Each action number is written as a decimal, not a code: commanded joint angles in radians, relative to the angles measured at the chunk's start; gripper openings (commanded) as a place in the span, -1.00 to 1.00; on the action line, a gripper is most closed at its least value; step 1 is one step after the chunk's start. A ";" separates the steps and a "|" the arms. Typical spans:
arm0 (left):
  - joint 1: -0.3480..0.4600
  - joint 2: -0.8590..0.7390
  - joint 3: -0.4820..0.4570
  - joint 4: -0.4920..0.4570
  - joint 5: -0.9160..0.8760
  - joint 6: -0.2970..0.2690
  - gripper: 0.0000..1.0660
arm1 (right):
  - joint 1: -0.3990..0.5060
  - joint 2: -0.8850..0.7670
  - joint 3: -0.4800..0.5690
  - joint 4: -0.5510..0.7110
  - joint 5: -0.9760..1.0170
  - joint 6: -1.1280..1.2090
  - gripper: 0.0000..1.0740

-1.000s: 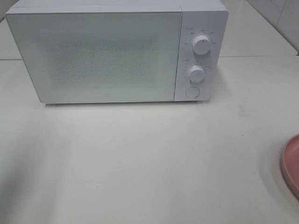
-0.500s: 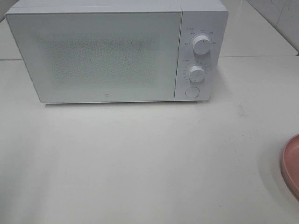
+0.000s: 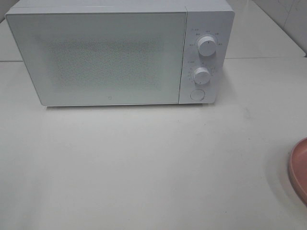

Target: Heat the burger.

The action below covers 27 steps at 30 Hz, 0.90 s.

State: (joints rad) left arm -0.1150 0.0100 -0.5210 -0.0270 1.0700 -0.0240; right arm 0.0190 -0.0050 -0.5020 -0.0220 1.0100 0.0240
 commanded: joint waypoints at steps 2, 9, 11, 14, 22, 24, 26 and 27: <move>0.003 -0.032 0.003 0.008 0.001 -0.003 0.88 | -0.007 -0.023 0.004 -0.004 -0.016 -0.004 0.42; 0.003 -0.039 0.003 0.009 0.001 -0.003 0.88 | -0.007 -0.022 0.004 -0.004 -0.016 -0.001 0.42; 0.003 -0.039 0.003 0.011 0.001 -0.003 0.88 | -0.007 -0.022 0.004 -0.004 -0.016 -0.001 0.42; 0.003 -0.037 0.003 0.011 0.001 -0.003 0.88 | -0.007 -0.022 0.004 -0.004 -0.016 -0.001 0.42; 0.003 -0.031 0.003 0.011 0.001 -0.003 0.88 | -0.007 -0.022 0.004 -0.004 -0.016 -0.001 0.42; 0.003 -0.031 0.003 0.011 0.001 -0.003 0.88 | -0.007 -0.022 0.004 -0.004 -0.016 -0.001 0.42; 0.003 -0.031 0.003 0.011 0.001 -0.003 0.88 | -0.007 -0.022 0.004 -0.004 -0.016 -0.001 0.42; 0.003 -0.031 0.003 0.011 0.001 -0.003 0.88 | -0.007 -0.022 0.004 -0.004 -0.016 -0.001 0.42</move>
State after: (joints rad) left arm -0.1150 -0.0050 -0.5210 -0.0150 1.0700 -0.0240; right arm 0.0190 -0.0050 -0.5020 -0.0220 1.0100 0.0240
